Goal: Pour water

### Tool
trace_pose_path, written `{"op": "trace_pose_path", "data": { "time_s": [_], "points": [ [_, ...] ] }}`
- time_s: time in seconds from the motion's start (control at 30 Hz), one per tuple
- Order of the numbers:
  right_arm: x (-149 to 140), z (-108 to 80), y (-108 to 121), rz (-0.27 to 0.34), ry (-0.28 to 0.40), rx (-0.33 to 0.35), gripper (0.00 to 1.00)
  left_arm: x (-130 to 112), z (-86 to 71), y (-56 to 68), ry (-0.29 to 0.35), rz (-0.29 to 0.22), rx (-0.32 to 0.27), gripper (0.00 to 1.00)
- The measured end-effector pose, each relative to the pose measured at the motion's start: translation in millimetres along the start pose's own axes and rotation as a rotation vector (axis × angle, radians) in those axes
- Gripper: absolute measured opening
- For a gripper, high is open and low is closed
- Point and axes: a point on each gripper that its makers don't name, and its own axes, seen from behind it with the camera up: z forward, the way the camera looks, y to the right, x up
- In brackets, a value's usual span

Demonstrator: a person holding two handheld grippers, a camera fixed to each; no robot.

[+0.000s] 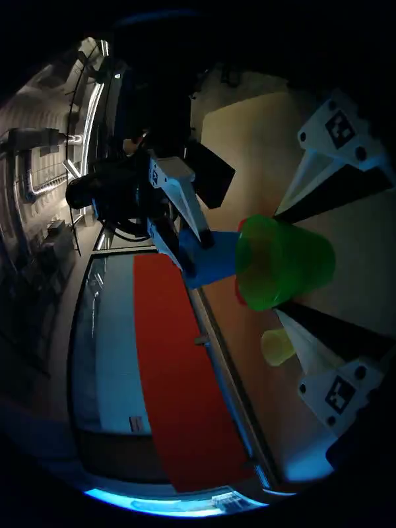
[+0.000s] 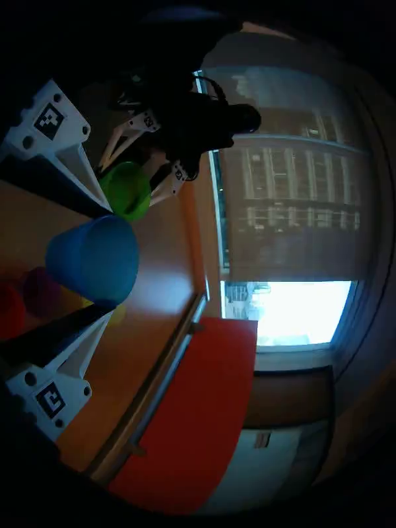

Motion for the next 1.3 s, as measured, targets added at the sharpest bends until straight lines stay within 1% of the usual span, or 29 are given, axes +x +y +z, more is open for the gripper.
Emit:
{"op": "trace_pose_path", "data": {
  "time_s": [0.3, 0.67, 0.8, 1.0, 1.3],
  "points": [
    [-23, -0.7, -4, -0.022, -0.046, 0.015, 0.92, -17, 3.7, 2.5, -0.054, 0.003, -0.012, 0.82],
    [-50, 3.2, -17, -0.076, -0.095, 0.04, 0.93, -41, 9.8, 11.9, -0.124, 0.001, -0.038, 0.82],
    [-59, 4.8, -20, -0.091, -0.111, 0.046, 0.93, -48, 12.5, 14.1, -0.146, 0.009, -0.048, 0.82],
    [-69, 5.6, -23, -0.101, -0.131, 0.062, 0.93, -57, 16.7, 15.6, -0.173, 0.004, -0.06, 0.82],
    [-84, 6.3, -28, -0.103, -0.154, 0.083, 0.93, -79, 19.5, 23.4, -0.233, 0.006, -0.083, 0.82]
  ]
}}
